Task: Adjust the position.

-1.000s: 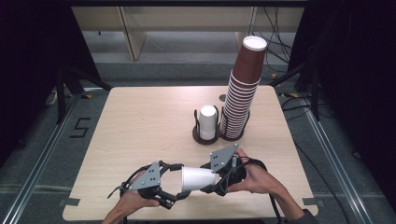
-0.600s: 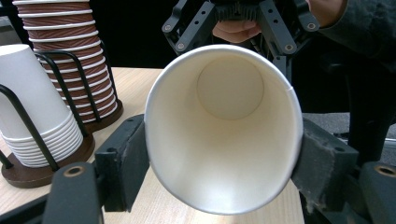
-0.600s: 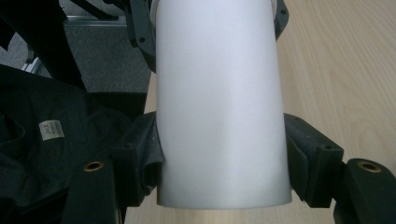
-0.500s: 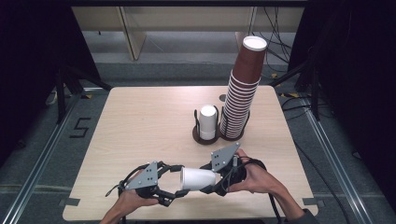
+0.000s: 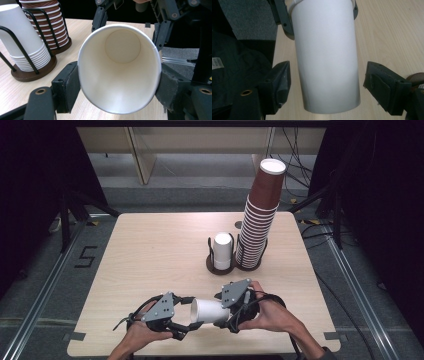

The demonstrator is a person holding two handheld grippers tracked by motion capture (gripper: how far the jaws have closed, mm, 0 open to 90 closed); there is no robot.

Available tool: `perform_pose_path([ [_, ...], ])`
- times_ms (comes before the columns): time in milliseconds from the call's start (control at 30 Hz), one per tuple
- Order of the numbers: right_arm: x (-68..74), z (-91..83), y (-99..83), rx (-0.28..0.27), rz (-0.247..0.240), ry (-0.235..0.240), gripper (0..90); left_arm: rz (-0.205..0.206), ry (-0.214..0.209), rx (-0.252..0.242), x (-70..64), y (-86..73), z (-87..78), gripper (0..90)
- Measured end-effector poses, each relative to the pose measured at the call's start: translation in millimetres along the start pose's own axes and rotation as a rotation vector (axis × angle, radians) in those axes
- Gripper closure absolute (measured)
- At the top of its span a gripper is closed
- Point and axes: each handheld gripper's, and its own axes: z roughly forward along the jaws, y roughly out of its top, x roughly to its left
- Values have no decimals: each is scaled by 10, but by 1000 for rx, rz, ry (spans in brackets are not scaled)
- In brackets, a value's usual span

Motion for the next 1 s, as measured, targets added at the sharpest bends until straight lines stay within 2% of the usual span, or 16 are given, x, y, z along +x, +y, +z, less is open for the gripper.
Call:
perform_pose_path([
  [33, 3, 14, 9, 1, -10, -11, 226, 1, 10, 19, -8, 7, -3, 272],
  [167, 36, 84, 46, 42, -46, -23, 232, -4, 13, 33, -35, 26, 14, 271],
  [300, 73, 140, 74, 68, -52, -25, 265, 4, 23, 55, -62, 47, 26, 270],
  [333, 88, 146, 74, 79, -37, -29, 267, 6, 24, 57, -67, 50, 28, 269],
  [433, 84, 176, 79, 94, -69, -31, 306, 8, 14, 38, -75, 54, 33, 267],
  [500, 81, 192, 70, 92, -66, -21, 318, 10, 18, 45, -79, 56, 28, 266],
  [567, 73, 187, 64, 85, -80, -17, 323, -2, 14, 9, -76, 41, 24, 246],
  [600, 76, 171, 49, 69, -47, -10, 323, -36, 6, -35, -64, 32, 24, 229],
  [633, 28, 157, 31, 35, -66, 15, 323, -50, 7, -63, -54, 29, 23, 214],
  [667, 12, 143, 18, 14, -54, 21, 323, -56, 17, -78, -45, 30, 4, 199],
  [700, -7, 121, -1, -17, -40, 38, 323, -73, 26, -101, -43, 32, -4, 148],
  [800, -63, 73, -57, -116, 11, 72, 324, -109, 24, -177, -41, 25, -8, 145],
  [833, -77, 61, -72, -138, 20, 82, 324, -110, 23, -190, -37, 24, -7, 145],
  [900, -95, 42, -89, -176, 34, 93, 323, -136, 22, -199, -38, 25, -10, 141],
  [933, -97, 35, -93, -185, 38, 96, 323, -146, 16, -214, -38, 20, 1, 143],
  [1000, -100, 33, -95, -205, 43, 102, 322, -156, 17, -211, -44, 20, 3, 143],
])
